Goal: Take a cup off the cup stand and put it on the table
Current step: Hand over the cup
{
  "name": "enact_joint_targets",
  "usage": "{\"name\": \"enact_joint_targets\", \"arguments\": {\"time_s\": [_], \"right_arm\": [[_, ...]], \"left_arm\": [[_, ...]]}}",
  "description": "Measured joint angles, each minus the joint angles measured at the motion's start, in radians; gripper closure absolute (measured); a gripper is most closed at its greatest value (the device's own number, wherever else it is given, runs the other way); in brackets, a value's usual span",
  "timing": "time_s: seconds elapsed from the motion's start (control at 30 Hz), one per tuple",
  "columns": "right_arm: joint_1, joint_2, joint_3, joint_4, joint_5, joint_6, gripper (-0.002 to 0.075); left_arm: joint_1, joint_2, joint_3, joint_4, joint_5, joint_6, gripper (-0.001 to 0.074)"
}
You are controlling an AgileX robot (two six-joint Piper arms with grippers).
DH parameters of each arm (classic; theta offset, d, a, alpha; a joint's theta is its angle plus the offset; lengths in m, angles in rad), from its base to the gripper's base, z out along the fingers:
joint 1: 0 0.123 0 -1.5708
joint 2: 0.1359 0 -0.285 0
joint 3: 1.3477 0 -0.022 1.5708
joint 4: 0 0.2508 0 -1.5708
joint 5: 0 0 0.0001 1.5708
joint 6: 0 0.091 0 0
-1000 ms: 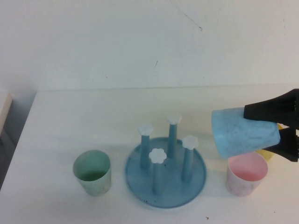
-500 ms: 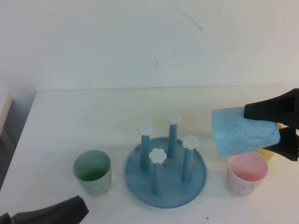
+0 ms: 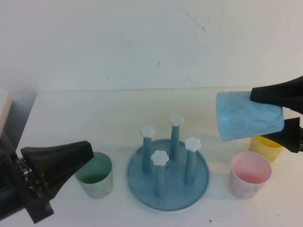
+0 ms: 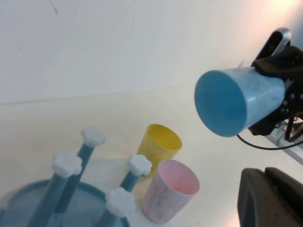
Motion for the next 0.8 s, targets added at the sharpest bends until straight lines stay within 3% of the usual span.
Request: {"name": "enact_joint_targets", "arguments": {"time_s": [0.2, 0.3, 0.37, 0.47, 0.53, 0.7, 0.8], "right_arm": [[0.0, 0.0, 0.0, 0.068, 0.0, 0.004, 0.012], [0.0, 0.0, 0.0, 0.074, -0.001, 0.008, 0.012], [0.0, 0.0, 0.0, 0.075, -0.002, 0.008, 0.012], [0.0, 0.0, 0.0, 0.075, -0.002, 0.008, 0.012], [0.0, 0.0, 0.0, 0.077, -0.002, 0.008, 0.012], [0.026, 0.0, 0.0, 0.077, -0.005, -0.012, 0.012], [0.051, 0.0, 0.0, 0.077, -0.005, -0.024, 0.012]], "left_arm": [[0.0, 0.121, -0.092, 0.0, 0.135, 0.072, 0.0708], [-0.003, 0.176, -0.132, 0.0, 0.176, 0.139, 0.0601], [-0.024, 0.212, -0.154, 0.0, 0.179, 0.173, 0.048], [-0.107, 0.268, -0.182, -0.001, 0.176, 0.247, 0.0315], [-0.184, 0.303, -0.202, -0.001, 0.149, 0.309, 0.027], [-0.405, 0.41, -0.278, -0.002, -0.011, 0.408, 0.0261], [-0.492, 0.489, -0.341, -0.002, -0.069, 0.431, 0.0265]]}}
